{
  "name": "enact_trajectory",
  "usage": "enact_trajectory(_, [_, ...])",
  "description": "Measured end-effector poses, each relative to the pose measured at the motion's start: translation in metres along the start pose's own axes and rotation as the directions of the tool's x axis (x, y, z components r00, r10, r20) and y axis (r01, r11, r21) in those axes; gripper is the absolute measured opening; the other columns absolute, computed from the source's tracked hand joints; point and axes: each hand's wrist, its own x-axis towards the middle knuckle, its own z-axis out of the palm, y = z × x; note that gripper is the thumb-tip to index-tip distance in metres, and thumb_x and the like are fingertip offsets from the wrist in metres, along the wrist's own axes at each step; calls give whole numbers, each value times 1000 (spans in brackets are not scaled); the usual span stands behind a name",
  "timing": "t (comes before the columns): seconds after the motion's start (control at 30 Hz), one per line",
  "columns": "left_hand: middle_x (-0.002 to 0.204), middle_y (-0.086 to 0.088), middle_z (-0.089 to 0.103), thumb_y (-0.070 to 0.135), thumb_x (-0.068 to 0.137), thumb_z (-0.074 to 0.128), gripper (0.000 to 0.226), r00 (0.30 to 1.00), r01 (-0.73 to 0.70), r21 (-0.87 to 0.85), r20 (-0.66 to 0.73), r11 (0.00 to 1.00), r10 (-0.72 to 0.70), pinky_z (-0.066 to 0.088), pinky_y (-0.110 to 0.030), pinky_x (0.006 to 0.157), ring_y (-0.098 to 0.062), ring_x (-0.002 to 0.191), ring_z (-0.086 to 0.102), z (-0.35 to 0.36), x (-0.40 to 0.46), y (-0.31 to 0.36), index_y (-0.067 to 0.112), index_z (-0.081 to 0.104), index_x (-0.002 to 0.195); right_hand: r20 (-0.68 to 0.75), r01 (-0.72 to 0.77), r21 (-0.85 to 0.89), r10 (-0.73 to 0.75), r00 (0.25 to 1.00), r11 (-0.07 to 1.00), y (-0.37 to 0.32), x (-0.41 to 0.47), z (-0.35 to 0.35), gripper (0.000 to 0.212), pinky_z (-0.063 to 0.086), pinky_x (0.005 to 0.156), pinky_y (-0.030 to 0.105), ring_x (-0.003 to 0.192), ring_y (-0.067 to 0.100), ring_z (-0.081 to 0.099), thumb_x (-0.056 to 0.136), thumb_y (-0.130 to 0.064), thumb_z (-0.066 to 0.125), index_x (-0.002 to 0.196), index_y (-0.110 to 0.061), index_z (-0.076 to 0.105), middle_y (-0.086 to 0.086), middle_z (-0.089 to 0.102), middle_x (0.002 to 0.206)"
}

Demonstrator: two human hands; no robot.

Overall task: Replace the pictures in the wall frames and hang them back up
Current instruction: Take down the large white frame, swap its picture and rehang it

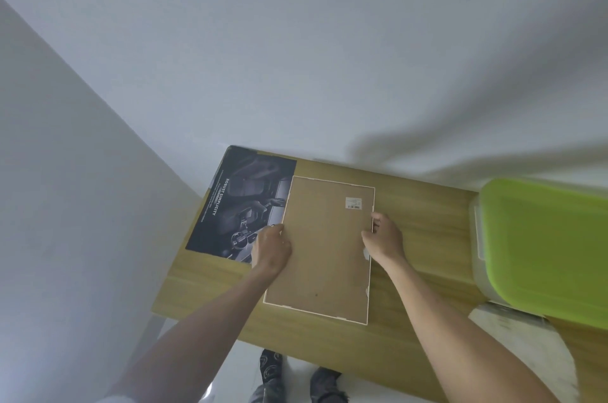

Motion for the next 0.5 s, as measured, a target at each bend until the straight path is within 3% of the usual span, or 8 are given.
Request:
enact_trajectory(0.07, [106,-16,63,10,86,52,25,998,-44,45,36,998,42,48,-39,78,-36,94,59,1,0,-1,0,65,105,-29,-7,-76,4,1000,997,18,5,8,43,52,75,30,92,27,68,69,-24,47,110,-22,61,4,68,103])
enact_trajectory(0.2, [105,-17,56,12,84,54,14,991,-108,128,98,986,96,49,-40,76,-37,91,58,0,0,-3,0,56,90,-96,22,-239,-46,994,971,15,-39,8,19,40,76,27,90,18,53,89,-15,56,107,-17,60,3,57,105])
enact_trajectory(0.33, [106,-16,54,13,83,55,12,981,-165,151,124,975,147,48,-38,74,-37,90,58,1,2,-6,2,53,87,-140,29,-341,-81,987,939,24,-58,24,13,46,75,30,93,27,63,90,-14,57,98,-13,68,7,61,104])
enact_trajectory(0.4, [106,-16,55,13,84,56,12,977,-186,156,131,970,166,47,-38,74,-37,91,58,1,3,-8,2,54,88,-158,-19,-324,-34,987,946,21,-63,33,10,43,67,28,85,30,63,88,-9,55,83,-13,63,11,60,96])
enact_trajectory(0.5, [109,-16,54,11,85,55,12,975,-194,172,142,966,171,43,-36,71,-37,93,57,0,3,-9,1,55,89,-232,-96,-183,52,971,978,14,-66,42,29,36,56,28,65,29,52,80,-2,50,56,-15,39,13,53,74])
